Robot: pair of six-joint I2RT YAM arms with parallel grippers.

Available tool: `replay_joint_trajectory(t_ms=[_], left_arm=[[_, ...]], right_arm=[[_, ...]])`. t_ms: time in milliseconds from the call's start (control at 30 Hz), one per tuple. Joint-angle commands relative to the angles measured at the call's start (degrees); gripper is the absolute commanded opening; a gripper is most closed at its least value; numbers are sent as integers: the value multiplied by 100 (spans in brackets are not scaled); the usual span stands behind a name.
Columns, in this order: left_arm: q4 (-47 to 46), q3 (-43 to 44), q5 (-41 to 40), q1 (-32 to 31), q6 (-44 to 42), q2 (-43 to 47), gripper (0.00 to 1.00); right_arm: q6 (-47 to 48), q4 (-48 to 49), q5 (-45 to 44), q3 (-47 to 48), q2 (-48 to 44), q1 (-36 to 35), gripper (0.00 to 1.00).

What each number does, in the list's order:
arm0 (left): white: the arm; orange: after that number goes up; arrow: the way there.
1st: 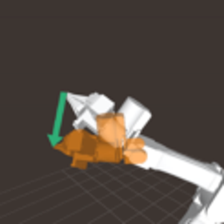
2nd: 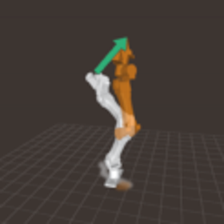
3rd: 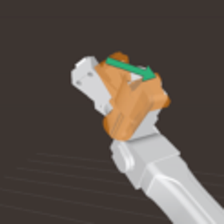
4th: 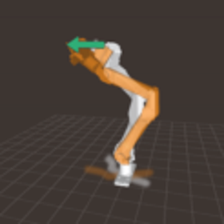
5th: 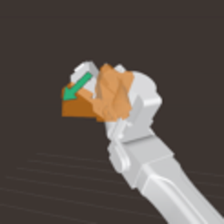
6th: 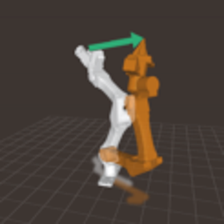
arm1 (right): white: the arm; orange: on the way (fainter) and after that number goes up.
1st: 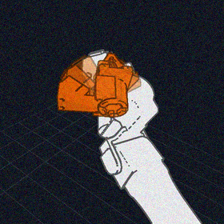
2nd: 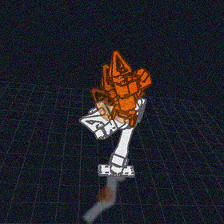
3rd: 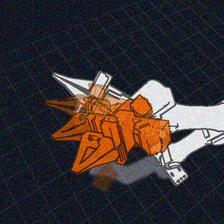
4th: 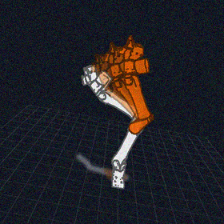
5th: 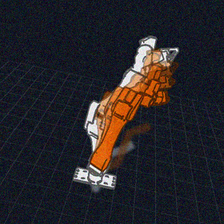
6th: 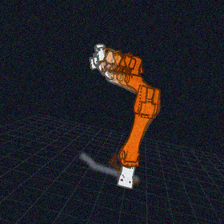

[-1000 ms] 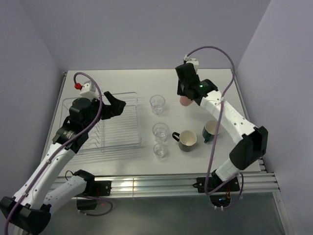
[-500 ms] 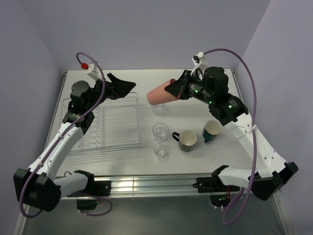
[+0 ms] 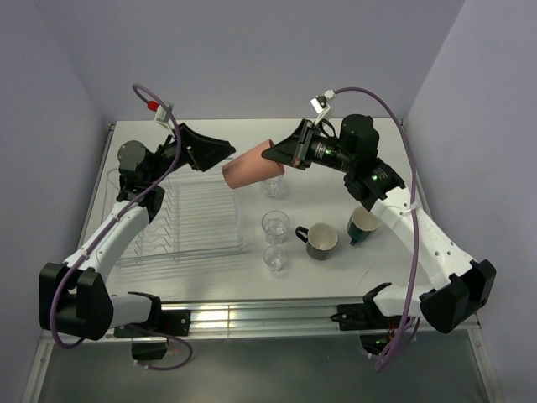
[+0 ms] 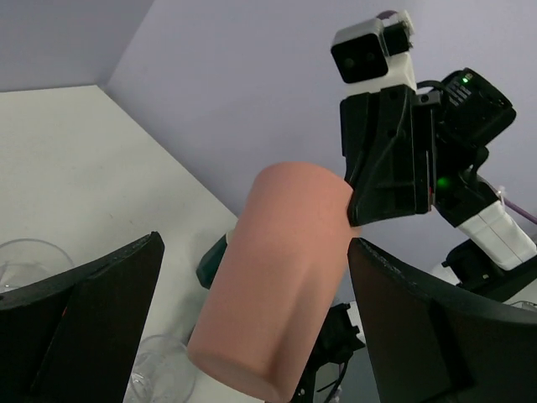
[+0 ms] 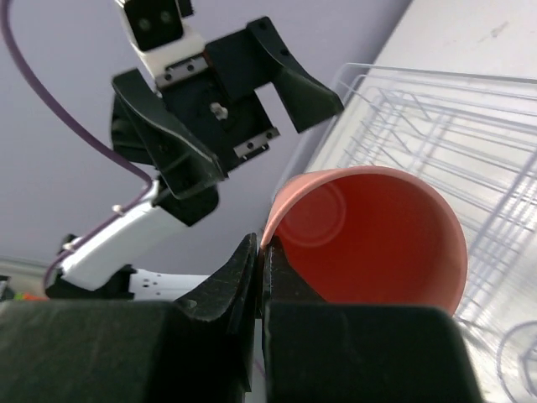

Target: Load the cups into the dish rack

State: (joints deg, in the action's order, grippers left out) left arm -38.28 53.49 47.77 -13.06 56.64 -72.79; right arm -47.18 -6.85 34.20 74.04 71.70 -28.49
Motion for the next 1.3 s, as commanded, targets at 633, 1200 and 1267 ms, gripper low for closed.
replay_joint_trajectory(t_ms=[633,1200,1267], left_arm=[[111,-427,-110,-443,-365,406,99],[31,-366,-145,-654,-206,354,88],[40,-340,-110,-680,-189,327,78]], right_arm=[[-1804,2742,1151,-689,301,643,0],[-2225,3366,1239,-847,459,713,0],[-2261,3454,1221,-856,467,713,0]])
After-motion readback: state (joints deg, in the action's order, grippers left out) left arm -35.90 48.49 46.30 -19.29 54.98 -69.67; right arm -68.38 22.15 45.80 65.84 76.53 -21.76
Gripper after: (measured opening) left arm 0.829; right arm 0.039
